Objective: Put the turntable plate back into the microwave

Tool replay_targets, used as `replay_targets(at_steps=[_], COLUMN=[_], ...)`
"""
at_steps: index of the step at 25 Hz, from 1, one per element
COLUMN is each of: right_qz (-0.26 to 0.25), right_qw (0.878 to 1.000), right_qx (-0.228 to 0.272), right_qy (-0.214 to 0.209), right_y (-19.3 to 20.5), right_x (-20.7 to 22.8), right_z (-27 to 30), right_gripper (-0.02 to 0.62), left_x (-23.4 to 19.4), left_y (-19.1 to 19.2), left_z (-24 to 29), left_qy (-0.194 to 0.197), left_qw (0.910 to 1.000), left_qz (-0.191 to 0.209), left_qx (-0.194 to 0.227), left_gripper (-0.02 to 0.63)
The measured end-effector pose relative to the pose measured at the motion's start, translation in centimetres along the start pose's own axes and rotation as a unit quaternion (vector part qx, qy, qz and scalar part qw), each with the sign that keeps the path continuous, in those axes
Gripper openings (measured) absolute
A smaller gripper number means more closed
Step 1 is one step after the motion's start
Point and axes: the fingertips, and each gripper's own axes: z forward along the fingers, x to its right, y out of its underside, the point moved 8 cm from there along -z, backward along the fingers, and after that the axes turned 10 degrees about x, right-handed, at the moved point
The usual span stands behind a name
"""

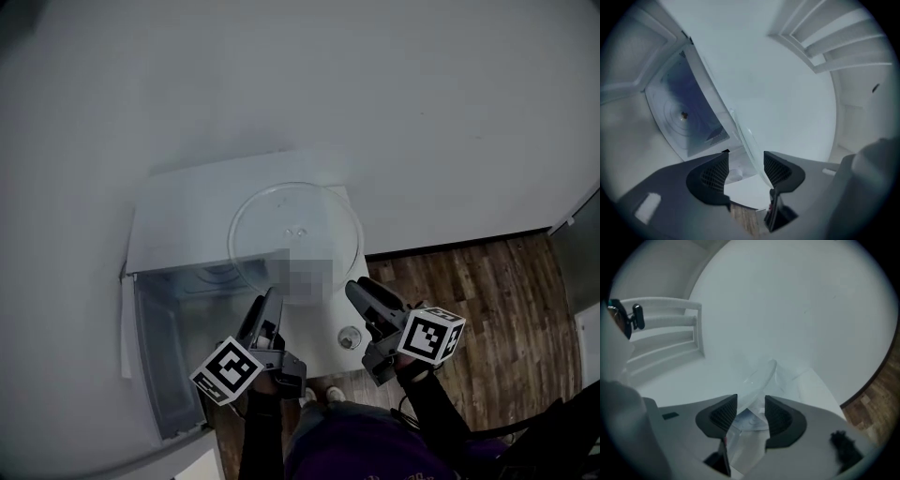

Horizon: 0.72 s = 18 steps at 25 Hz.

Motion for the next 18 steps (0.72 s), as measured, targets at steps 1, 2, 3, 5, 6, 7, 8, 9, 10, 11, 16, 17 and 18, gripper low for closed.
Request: replay_targets(at_steps=[1,2,3,5,6,7,8,9,10,11,16,17,18], right_qz=[0.017,0.032,0.045,0.061,0.064,0.064,0.062,0.061,0.063,0.066,0.077,0.075,0.073], right_qw=[1.0,0.999,0.999,0.998,0.997,0.997,0.997,0.997,0.997,0.997,0.997,0.997,0.997], right_qx=[-0.003,-0.009,-0.017,-0.031,-0.034,-0.035,-0.037,-0.037,-0.036,-0.034,-0.029,-0.028,-0.029], right_qy=[0.0,0.002,0.005,0.009,0.008,0.007,0.006,0.006,0.007,0.009,0.003,0.0,-0.002], right_y=[0.0,0.2,0.4,1.0,1.1,1.1,1.1,1.0,1.1,1.2,1.6,1.6,1.6], right_x=[0.2,0.4,0.5,0.6,0.5,0.4,0.3,0.3,0.3,0.3,0.2,0.2,0.2], right_z=[0.5,0.9,1.3,2.1,2.4,2.7,3.0,3.2,3.5,3.7,4.4,4.5,4.7], right_gripper=[0.178,0.178,0.178,0.178,0.178,0.178,0.178,0.178,0.178,0.177,0.172,0.164,0.158], left_x=[0.1,0.1,0.1,0.0,0.0,0.0,0.0,0.0,-0.1,-0.1,0.4,0.5,0.6], left_y=[0.1,0.2,0.3,0.4,0.5,0.6,0.7,0.8,0.8,0.9,1.7,1.9,2.1], left_z=[0.3,0.5,0.8,1.6,2.0,2.3,2.6,2.9,3.2,3.4,4.6,4.7,4.8], left_qy=[0.005,0.008,0.009,0.005,0.004,0.002,-0.002,-0.008,-0.015,-0.019,-0.002,0.002,0.006], left_qw=[0.9998,0.9996,0.9994,0.9992,0.9991,0.999,0.999,0.999,0.999,0.9989,0.9972,0.9963,0.995], left_qz=[-0.016,-0.026,-0.03,-0.033,-0.037,-0.042,-0.044,-0.044,-0.043,-0.041,-0.072,-0.084,-0.096], left_qx=[-0.004,-0.009,-0.014,-0.022,-0.021,-0.016,-0.01,-0.003,0.002,0.005,0.017,0.022,0.027], left_gripper=[0.222,0.222,0.222,0.221,0.22,0.217,0.201,0.178,0.175,0.175,0.129,0.12,0.099])
